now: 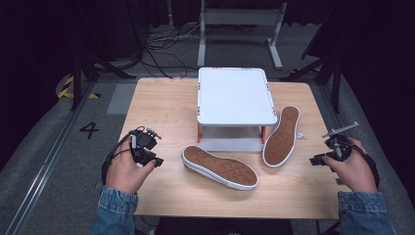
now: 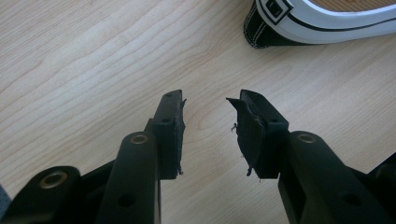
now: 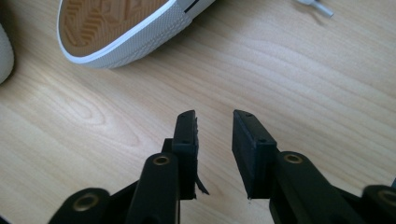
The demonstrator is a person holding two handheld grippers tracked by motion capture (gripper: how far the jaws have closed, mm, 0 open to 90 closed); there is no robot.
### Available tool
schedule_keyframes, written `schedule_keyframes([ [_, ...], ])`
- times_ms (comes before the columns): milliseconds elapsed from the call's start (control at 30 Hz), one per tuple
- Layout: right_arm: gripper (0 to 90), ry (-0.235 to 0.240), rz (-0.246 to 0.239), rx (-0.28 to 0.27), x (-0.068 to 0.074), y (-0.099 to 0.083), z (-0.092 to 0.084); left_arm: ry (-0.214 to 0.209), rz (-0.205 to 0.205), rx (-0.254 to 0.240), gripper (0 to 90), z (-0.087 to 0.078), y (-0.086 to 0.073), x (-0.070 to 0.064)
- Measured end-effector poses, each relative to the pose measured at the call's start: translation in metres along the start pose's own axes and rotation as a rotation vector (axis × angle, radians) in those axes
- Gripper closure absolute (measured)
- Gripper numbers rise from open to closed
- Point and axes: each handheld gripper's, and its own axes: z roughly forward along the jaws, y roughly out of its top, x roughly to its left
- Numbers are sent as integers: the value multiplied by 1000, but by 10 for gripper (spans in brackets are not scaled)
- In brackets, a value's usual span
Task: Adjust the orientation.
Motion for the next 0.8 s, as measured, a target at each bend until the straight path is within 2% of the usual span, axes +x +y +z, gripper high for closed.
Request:
schedule_keyframes([
  [67,647,-28,-17,-28,0,0,-1,-7,-8,-19,588,-3,0,-1],
  [133,641,-27,-10,-35,0,0,-1,-22,-3,-28,575,-4,1,-3],
  [300,625,-18,27,-44,-4,-7,-2,-50,47,-20,556,-2,7,-13],
  [367,618,-22,29,-40,-5,-10,-1,-76,68,-13,555,-1,10,-18],
  [467,609,-25,31,-43,-4,-13,-2,-64,109,-29,553,1,17,-27],
  [500,609,-25,31,-43,-4,-13,-2,-64,109,-29,575,1,17,-27],
  [567,610,-29,26,-52,-1,-14,-3,-90,158,-45,607,2,26,-40],
  [633,612,-23,22,-51,1,-15,-3,-120,193,-41,672,5,33,-50],
  [667,612,-23,22,-51,1,-15,-3,-120,193,-41,690,5,33,-50],
  [700,612,-24,22,-50,2,-17,-3,-132,231,-28,715,10,40,-61],
  [733,612,-29,22,-49,2,-18,-4,-150,251,-12,737,12,43,-66],
  [767,612,-29,22,-49,2,-18,-4,-150,251,-12,742,12,43,-66],
  [800,612,-29,22,-51,2,-20,-4,-159,268,-4,742,13,45,-71],
])
